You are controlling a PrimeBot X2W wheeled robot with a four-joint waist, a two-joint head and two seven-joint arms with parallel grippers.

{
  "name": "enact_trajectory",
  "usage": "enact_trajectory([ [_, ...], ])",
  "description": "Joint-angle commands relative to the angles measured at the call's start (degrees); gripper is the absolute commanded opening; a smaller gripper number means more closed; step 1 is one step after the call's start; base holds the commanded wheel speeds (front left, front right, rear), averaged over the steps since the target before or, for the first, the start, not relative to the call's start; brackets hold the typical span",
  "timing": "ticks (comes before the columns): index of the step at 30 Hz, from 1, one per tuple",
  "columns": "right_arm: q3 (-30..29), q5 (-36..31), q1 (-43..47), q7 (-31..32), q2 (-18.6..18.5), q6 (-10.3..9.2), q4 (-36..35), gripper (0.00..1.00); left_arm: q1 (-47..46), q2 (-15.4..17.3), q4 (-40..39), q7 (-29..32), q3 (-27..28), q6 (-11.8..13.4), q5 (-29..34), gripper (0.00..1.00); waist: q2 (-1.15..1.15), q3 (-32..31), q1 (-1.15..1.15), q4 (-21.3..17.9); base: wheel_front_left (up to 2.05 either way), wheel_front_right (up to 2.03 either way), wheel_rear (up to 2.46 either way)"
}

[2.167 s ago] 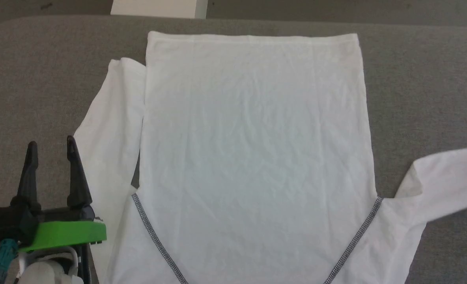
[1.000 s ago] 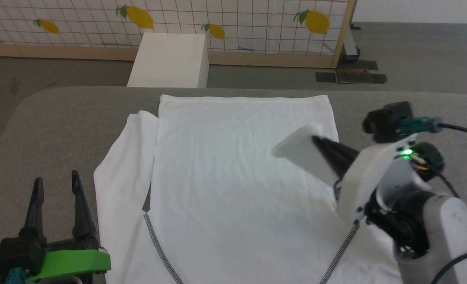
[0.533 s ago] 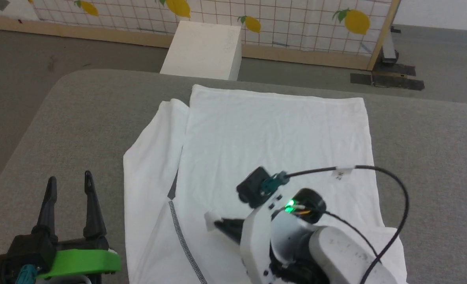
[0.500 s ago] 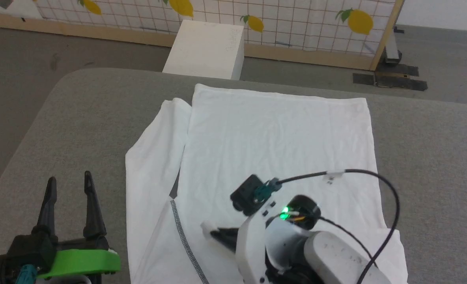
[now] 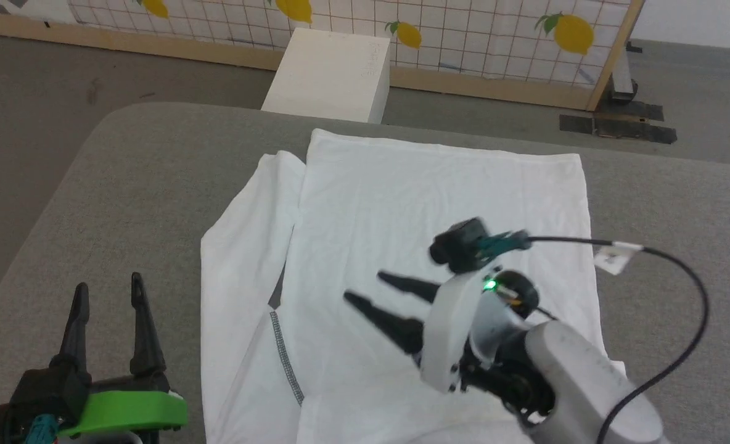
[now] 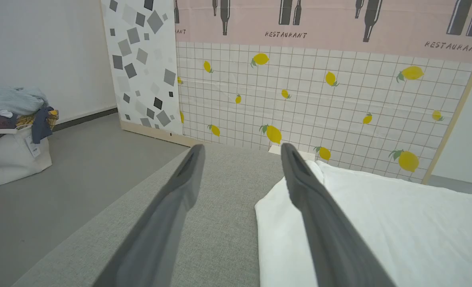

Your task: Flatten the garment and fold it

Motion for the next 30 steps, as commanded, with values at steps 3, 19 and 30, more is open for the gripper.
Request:
enact_trajectory([
  [3,-9.41,-2.53,-0.74,-6.01,-0.85,-0.08,-2.68,1.0,-0.5,-0.21,0.16,-0.22,0.5,0.14,0.51,1.0,0.0,-0.7,0.0,-1.97,0.0,0.0,0.0],
  [19,-42.94,-27.13,16.37,-31.2,0.78,-0.08,-10.18,1.0,-1.5,-0.2,3.01,-0.22,0.14,-0.4,1.83,1.0,0.0,-1.91,0.0,-7.42,0.0,0.0,0.0],
  [30,-46.61,-25.72,21.29,-33.7,1.94,-0.08,-10.41,1.0,-11.95,2.32,11.19,3.62,-3.33,-3.08,0.23,1.0,0.0,2.96,0.0,-7.13,0.0,0.0,0.0],
])
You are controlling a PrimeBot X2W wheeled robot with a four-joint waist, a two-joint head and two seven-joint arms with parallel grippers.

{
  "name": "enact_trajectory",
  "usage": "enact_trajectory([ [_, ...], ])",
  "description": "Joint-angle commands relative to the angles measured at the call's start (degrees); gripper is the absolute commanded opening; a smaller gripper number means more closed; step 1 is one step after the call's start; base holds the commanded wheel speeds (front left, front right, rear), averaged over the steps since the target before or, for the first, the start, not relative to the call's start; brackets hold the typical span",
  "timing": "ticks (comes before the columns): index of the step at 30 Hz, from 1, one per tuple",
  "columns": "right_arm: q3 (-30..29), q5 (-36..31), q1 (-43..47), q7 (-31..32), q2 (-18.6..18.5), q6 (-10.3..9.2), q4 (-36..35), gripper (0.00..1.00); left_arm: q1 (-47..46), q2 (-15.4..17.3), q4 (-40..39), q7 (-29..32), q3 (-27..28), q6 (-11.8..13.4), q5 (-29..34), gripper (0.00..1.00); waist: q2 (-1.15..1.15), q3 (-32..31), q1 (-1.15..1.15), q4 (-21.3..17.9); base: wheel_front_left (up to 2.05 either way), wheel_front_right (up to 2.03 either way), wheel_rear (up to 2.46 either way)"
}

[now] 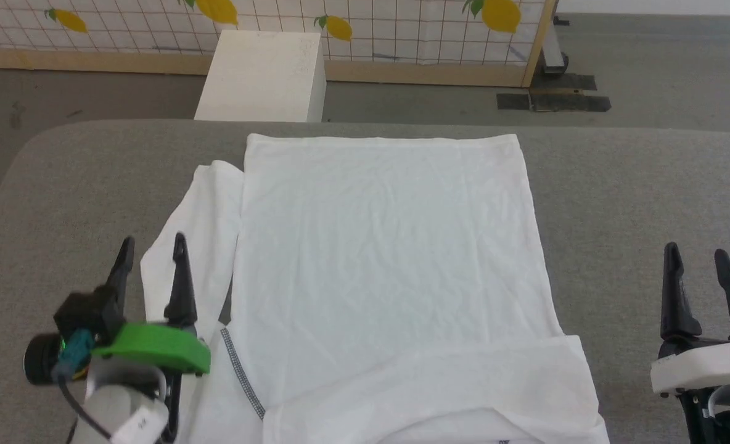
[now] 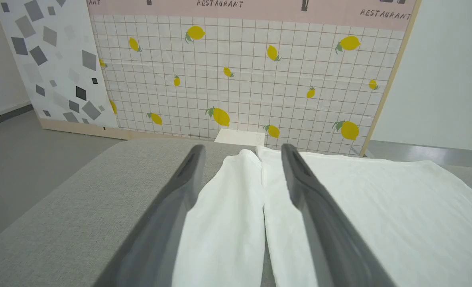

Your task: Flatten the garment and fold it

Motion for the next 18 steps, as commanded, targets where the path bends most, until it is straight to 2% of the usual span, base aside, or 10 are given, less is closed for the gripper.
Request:
enact_trajectory([
  [1,-0.22,0.68,-0.92,-0.25,0.09,-0.08,-0.58,1.0,-4.38,1.69,1.3,1.97,-0.74,-0.77,-0.55,1.0,0.0,2.83,0.0,0.61,0.0,0.0,0.0],
  [6,0.45,1.11,-4.39,0.81,0.1,-0.08,-2.67,1.0,-19.49,7.8,7.23,11.6,-3.42,-2.09,-4.47,1.0,0.0,9.56,0.0,0.35,0.0,0.0,0.0],
  [11,1.6,0.73,-9.53,1.4,0.11,-0.08,-5.14,1.0,-34.27,16.4,13.68,23.26,-6.77,-2.33,-9.21,1.0,0.0,18.28,0.0,-1.6,0.0,0.0,0.0],
  [15,1.16,0.37,-12.0,1.48,0.11,-0.08,-6.89,1.0,-42.58,21.5,16.3,32.71,-9.58,-2.35,-15.83,1.0,0.0,23.87,0.0,-2.98,0.0,0.0,0.0],
  [18,0.28,0.53,-12.35,1.4,0.11,-0.08,-7.73,1.0,-46.08,24.09,17.52,39.74,-11.57,-2.36,-19.87,1.0,0.0,26.59,0.0,-3.52,0.0,0.0,0.0],
])
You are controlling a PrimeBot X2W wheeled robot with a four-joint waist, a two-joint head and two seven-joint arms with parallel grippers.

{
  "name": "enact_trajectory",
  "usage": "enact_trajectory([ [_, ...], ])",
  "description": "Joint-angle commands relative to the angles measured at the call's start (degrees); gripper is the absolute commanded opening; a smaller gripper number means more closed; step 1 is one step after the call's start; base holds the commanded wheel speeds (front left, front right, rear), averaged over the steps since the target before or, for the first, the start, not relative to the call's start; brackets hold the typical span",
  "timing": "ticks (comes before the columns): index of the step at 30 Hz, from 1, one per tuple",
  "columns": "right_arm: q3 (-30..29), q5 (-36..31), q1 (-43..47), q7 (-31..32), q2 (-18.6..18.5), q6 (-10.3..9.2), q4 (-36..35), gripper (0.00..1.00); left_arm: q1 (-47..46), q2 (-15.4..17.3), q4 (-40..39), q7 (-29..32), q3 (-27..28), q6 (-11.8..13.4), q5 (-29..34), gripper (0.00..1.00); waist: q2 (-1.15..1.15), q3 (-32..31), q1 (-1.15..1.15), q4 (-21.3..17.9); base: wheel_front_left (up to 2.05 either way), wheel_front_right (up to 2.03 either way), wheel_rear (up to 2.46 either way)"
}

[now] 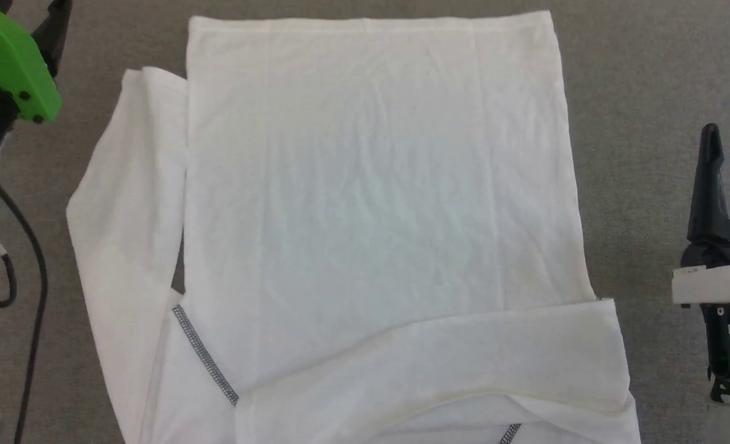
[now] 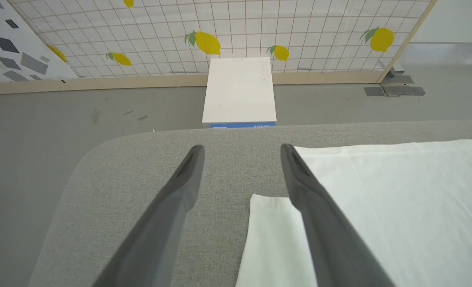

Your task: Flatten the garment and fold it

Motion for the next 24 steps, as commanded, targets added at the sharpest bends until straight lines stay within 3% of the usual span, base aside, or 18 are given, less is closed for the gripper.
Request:
enact_trajectory([
  [1,-0.49,-0.13,-0.6,-0.1,0.02,-0.08,-0.5,1.0,-1.29,0.91,1.04,3.17,-0.55,-0.37,-1.54,1.0,0.0,8.58,-0.01,-2.58,0.0,0.0,0.0],
  [7,-1.48,-0.08,-0.37,-1.01,0.02,-0.08,-1.71,1.0,-2.2,2.83,3.01,11.79,-1.85,0.73,-2.68,1.0,0.0,11.31,-0.01,-2.92,0.0,0.0,0.0],
  [15,-2.53,0.02,-0.39,-1.26,0.03,-0.08,-2.07,1.0,0.77,1.11,5.52,16.88,-2.12,2.26,-5.43,1.0,0.0,12.24,-0.01,-3.01,0.0,0.0,0.0],
  [16,-2.62,0.03,-0.36,-1.23,0.03,-0.08,-2.01,1.0,1.08,1.2,5.82,17.79,-2.39,2.35,-5.5,0.93,0.0,12.19,-0.01,-2.95,0.0,0.0,0.0],
  [17,-2.67,0.06,-0.33,-1.21,0.03,-0.08,-1.93,1.0,1.29,1.37,5.93,18.05,-2.43,2.62,-5.42,0.35,0.0,12.1,-0.01,-2.9,0.0,0.0,0.0],
  [18,-2.71,0.07,-0.3,-1.21,0.03,-0.08,-1.85,1.0,1.48,1.56,5.95,18.04,-2.59,2.65,-5.21,0.08,0.0,11.95,-0.01,-2.84,0.0,0.0,0.0],
  [19,-2.78,0.07,-0.26,-1.2,0.03,-0.08,-1.77,1.0,1.62,1.66,5.92,17.75,-2.5,2.82,-5.15,0.0,0.0,11.8,-0.01,-2.75,0.0,0.0,0.0],
  [24,-4.2,-0.79,-0.04,-1.22,0.03,-0.08,-0.89,1.0,1.91,0.88,5.52,9.75,3.06,6.53,-7.24,0.0,0.0,9.62,-0.01,-2.16,0.0,0.0,0.0],
])
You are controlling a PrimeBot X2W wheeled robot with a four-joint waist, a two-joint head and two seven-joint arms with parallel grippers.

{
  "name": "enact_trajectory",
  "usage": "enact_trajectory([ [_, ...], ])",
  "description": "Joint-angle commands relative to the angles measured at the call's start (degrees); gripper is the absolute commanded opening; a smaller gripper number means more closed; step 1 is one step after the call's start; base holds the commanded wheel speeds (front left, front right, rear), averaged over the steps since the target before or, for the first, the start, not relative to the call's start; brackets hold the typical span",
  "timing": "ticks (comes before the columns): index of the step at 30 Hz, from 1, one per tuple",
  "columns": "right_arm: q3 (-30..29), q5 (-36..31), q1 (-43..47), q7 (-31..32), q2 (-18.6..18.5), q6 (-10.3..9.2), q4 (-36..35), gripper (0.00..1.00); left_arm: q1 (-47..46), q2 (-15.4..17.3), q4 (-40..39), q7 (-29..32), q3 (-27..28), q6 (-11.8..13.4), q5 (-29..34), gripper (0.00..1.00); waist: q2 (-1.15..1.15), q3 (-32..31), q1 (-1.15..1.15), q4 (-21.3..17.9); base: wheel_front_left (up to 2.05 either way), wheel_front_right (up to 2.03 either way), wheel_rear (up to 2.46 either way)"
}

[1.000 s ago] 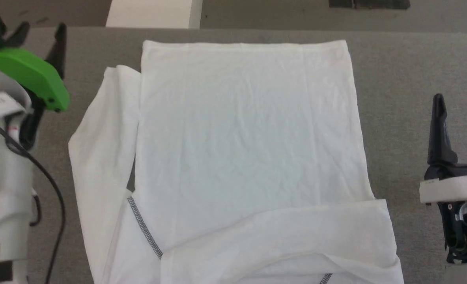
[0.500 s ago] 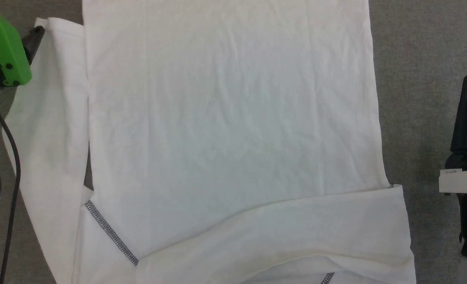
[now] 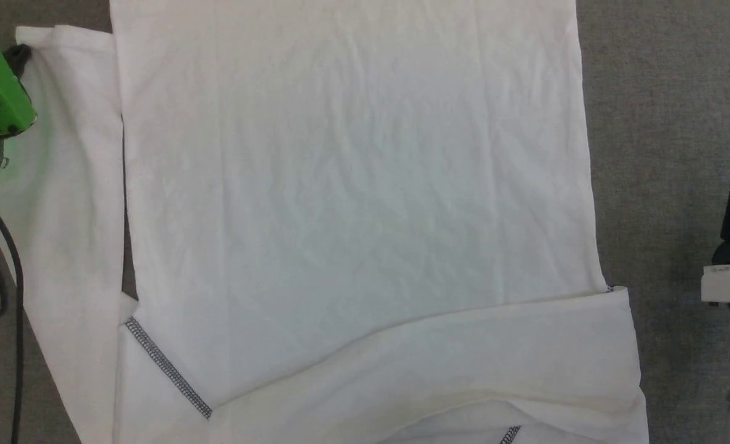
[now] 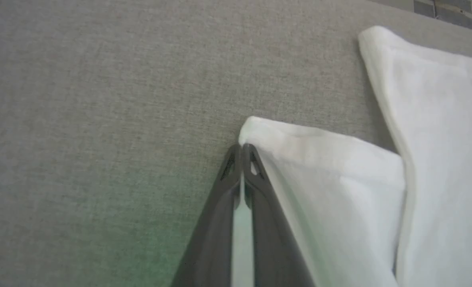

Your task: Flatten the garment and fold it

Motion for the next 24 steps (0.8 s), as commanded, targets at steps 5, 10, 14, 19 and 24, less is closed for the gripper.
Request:
enact_trajectory([
  [5,-1.54,-0.35,0.58,-0.06,0.02,-0.09,1.39,1.0,4.39,-0.26,0.16,-8.45,8.08,2.75,-4.41,0.0,0.0,-4.83,-0.01,1.73,0.0,0.0,0.0],
  [10,-2.11,0.03,1.89,-0.04,0.02,-0.09,3.01,1.0,10.05,0.45,0.19,-15.83,15.76,1.44,-8.79,0.0,0.0,-9.58,-0.01,4.04,0.0,0.0,0.0],
  [14,-2.24,0.61,3.03,-0.07,0.02,-0.09,4.29,1.0,15.65,-0.34,0.04,-20.7,20.64,-0.47,-11.89,0.0,0.0,-13.44,-0.01,6.01,0.0,0.0,0.0],
  [19,-1.99,1.41,4.47,-0.39,0.02,-0.09,5.84,1.0,22.91,-1.7,-0.94,-24.77,24.31,-1.71,-13.53,0.0,0.0,-17.78,-0.01,8.0,0.0,0.0,0.0],
  [24,-1.23,2.52,6.0,-0.84,0.02,-0.09,7.66,1.0,29.51,-3.15,-2.17,-27.55,26.05,-2.59,-13.8,0.0,0.0,-21.8,-0.01,8.86,0.0,0.0,0.0],
])
